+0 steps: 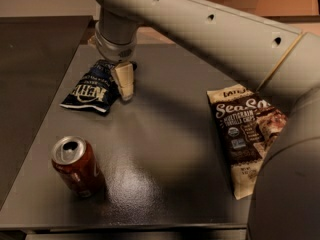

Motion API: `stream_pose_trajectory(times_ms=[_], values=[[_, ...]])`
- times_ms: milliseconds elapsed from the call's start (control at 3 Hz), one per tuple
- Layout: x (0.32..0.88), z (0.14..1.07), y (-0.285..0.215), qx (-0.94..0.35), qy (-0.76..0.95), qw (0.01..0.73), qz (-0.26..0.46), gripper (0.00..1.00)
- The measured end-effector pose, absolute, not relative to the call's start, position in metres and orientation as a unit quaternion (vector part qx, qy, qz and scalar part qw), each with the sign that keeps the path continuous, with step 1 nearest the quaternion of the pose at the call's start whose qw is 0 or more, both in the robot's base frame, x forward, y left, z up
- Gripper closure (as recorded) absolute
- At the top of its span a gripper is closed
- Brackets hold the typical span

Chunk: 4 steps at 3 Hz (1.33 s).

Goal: Move blue chip bag near coke can

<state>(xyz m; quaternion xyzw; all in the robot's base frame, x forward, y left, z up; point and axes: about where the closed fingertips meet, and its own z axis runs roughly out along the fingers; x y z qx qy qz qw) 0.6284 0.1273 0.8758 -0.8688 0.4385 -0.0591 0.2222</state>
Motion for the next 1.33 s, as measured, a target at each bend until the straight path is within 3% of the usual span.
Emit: stream_pose_trajectory(times_ms=[333,1333], values=[[0.625,0.868,0.137,-0.884,0.418,0.198,-0.063,0.0],[0.619,0.862,0.143,-0.908,0.379,0.165,-0.069,0.65]])
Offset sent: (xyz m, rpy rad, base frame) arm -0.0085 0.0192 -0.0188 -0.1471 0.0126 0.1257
